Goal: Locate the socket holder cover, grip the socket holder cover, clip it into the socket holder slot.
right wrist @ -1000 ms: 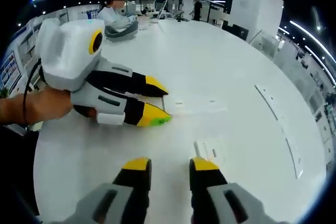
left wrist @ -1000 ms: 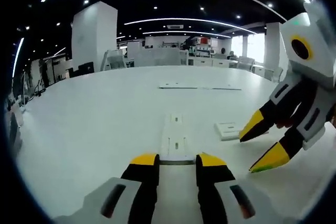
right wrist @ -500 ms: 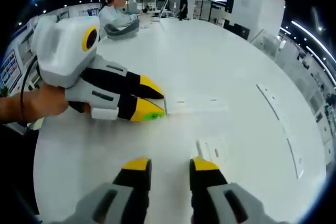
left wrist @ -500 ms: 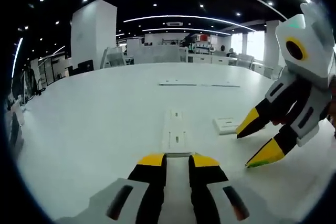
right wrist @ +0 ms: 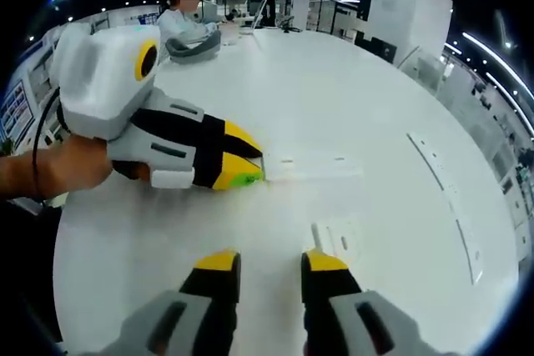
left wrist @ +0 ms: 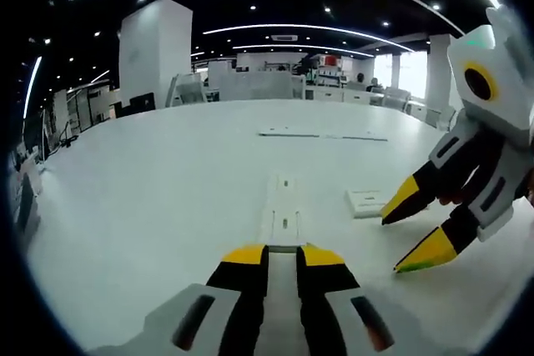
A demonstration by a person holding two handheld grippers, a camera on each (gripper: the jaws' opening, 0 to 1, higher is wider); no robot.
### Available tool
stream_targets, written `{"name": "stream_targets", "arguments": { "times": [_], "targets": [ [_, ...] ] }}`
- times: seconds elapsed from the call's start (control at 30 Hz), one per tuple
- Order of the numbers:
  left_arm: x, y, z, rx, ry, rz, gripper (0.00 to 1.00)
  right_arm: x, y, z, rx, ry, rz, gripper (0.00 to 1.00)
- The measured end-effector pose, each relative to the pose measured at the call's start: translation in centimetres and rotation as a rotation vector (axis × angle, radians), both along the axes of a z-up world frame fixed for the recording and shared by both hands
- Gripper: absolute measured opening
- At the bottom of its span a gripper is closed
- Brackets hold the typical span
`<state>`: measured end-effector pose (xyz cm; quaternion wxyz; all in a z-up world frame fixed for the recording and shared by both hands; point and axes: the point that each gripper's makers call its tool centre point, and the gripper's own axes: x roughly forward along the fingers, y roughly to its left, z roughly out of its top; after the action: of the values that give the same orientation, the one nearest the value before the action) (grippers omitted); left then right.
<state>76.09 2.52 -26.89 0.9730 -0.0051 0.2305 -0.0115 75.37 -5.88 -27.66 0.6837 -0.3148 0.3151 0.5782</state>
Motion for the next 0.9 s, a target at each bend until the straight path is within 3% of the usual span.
{"name": "stream_targets", "arguments": {
  "times": [0.6,0.63,0.67,0.73,0.9],
  "targets": [
    [0.4,0.1,0.1,0.012,0.014,-0.011,0.16,-0.4,0.1,0.1,0.001,-0.005,0.003,0.30],
    [1.0,0.7,0.7,0.073,-0.029,-0.029,0.15,-0.4,0.1,0.1,0.001,-0.005,0.003,0.30],
    [0.2,0.1,-0.1,-0.016,0.024,0.010,0.15,-0.5,0.1,0.0,0.001,-0.005,0.002,0.30],
    [0.6,0.3,0.0,0.026,0.001,-0.001,0.15,-0.8,0.0,0.0,0.000,-0.007,0.007,0.30],
    [0.7,0.3,-0.1,0.028,0.007,-0.010,0.15,-0.8,0.1,0.0,0.005,-0.003,0.002,0.31]
  ]
}}
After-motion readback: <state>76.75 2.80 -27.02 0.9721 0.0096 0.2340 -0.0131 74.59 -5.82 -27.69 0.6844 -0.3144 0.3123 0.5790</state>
